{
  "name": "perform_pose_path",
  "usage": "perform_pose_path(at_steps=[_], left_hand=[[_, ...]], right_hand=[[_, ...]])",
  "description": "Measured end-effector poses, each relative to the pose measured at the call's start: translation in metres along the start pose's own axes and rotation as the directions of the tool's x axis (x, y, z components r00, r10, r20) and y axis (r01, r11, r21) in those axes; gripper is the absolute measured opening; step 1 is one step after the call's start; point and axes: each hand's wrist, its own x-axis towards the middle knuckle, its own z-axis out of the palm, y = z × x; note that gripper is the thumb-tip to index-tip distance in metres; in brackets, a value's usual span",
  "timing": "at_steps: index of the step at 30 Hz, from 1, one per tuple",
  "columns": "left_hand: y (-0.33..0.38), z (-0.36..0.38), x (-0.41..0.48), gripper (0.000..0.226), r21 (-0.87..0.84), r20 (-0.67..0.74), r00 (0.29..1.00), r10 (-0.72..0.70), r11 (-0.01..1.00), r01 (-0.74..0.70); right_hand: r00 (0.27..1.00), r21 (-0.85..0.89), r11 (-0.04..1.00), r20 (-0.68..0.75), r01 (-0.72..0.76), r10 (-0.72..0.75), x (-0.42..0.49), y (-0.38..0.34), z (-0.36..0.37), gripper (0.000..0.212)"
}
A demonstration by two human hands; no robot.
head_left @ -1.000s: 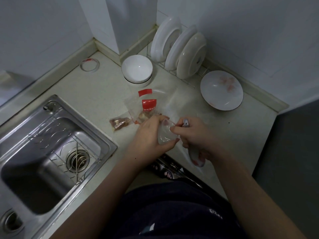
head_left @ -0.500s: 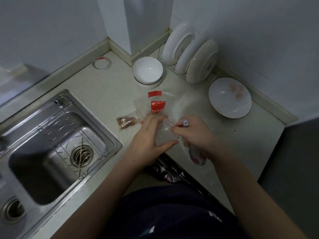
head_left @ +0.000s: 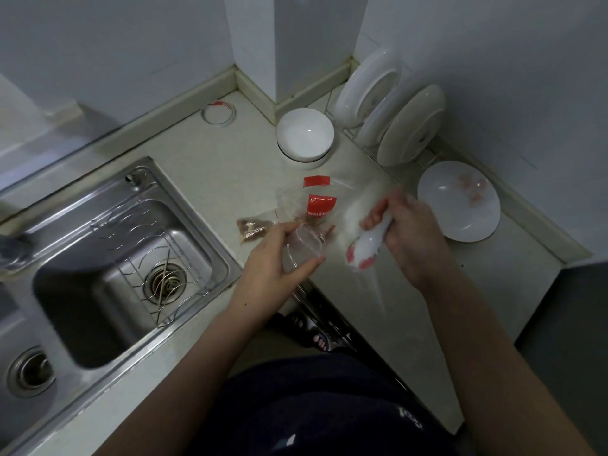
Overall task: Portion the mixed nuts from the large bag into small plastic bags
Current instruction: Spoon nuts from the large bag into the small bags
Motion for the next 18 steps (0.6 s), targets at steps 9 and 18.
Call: perform_pose_path(at_steps=[9, 18], left_hand=[[-0.008, -0.011, 0.0, 0.05, -0.066, -0.066, 0.993, -0.093, 0.994, 0.089], [-0.017, -0.015, 0.001, 0.051, -0.072, -0.074, 0.992, -0.098, 0.993, 0.093]], right_hand=[[0.85, -0.254, 0.813, 0.102, 0.524, -0.516, 0.022, -0.047, 0.023, 0.024], [0.794, -0.767, 0.229, 0.535, 0.6, -0.289, 0.052, -0.03, 0.035, 0.021]])
